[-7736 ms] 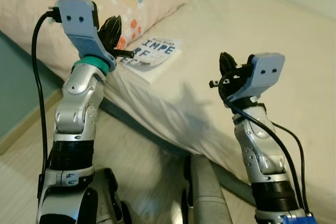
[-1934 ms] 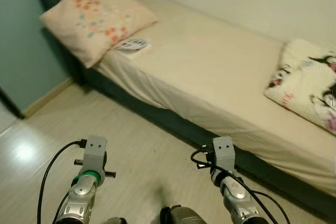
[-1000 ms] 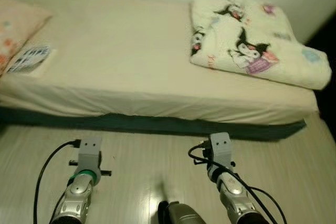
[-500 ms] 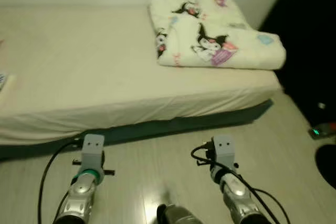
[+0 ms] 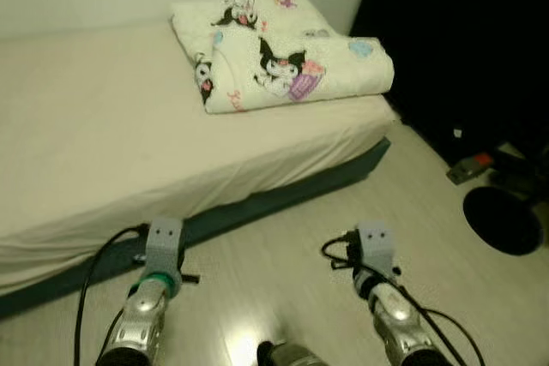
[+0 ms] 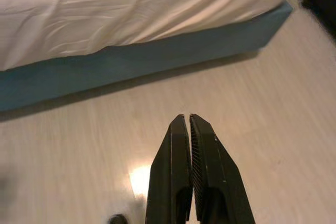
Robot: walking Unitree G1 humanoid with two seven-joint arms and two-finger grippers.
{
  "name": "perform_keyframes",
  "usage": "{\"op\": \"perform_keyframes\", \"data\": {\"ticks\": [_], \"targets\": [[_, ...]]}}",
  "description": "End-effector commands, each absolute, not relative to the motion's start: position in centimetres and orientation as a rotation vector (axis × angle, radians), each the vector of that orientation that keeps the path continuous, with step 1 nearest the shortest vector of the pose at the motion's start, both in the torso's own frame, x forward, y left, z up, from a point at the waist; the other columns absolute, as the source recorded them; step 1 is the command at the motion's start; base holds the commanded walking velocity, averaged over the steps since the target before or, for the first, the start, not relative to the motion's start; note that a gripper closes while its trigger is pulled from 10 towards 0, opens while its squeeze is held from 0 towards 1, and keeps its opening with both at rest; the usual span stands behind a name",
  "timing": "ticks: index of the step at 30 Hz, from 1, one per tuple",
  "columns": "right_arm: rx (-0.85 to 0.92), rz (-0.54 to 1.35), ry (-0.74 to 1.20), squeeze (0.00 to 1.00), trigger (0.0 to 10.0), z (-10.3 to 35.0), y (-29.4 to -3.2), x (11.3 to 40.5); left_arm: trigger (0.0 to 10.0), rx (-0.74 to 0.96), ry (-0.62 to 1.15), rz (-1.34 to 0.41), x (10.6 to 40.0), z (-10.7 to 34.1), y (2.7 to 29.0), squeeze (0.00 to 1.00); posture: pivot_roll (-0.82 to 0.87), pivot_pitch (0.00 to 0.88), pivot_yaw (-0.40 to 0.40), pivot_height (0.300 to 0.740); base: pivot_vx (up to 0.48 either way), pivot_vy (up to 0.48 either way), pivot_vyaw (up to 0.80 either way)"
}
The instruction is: Clean up the room
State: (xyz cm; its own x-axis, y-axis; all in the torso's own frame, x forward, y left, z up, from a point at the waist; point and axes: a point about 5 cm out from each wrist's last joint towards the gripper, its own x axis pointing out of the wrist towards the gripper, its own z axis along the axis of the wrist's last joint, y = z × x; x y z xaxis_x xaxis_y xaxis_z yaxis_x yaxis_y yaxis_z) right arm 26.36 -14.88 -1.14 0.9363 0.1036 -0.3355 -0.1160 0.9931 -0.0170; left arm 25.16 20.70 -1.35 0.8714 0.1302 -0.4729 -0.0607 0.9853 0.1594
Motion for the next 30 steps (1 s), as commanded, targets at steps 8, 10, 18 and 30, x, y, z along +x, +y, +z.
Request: {"op": "perform_keyframes", "data": {"ticks": [8, 10, 18, 30], "targets": [[-0.044, 0.111, 0.373, 0.0, 10.0, -1.76, -15.27, 25.76, 10.0, 0.128, 0.521, 0.094, 24.97, -1.72, 20.22, 0.0, -0.06, 0.045, -0.025, 0.74, 0.0, 0.0, -0.73], [-0.045, 0.112, 0.372, 0.0, 10.0, -1.74, -15.29, 25.78, 10.0, 0.127, 0.521, 0.094, 24.97, -1.73, 20.19, 0.0, -0.06, 0.043, -0.027, 0.74, 0.0, 0.0, -0.73], [-0.045, 0.114, 0.372, 0.0, 10.0, -1.71, -15.28, 25.81, 10.0, 0.126, 0.52, 0.095, 24.99, -1.74, 20.18, 0.0, -0.06, 0.043, -0.027, 0.74, 0.0, 0.0, -0.73], [-0.044, 0.113, 0.373, 0.0, 10.0, -1.71, -15.29, 25.82, 10.0, 0.125, 0.52, 0.095, 25.05, -1.71, 20.16, 0.0, -0.06, 0.047, -0.026, 0.74, 0.0, 0.0, -0.73]]}}
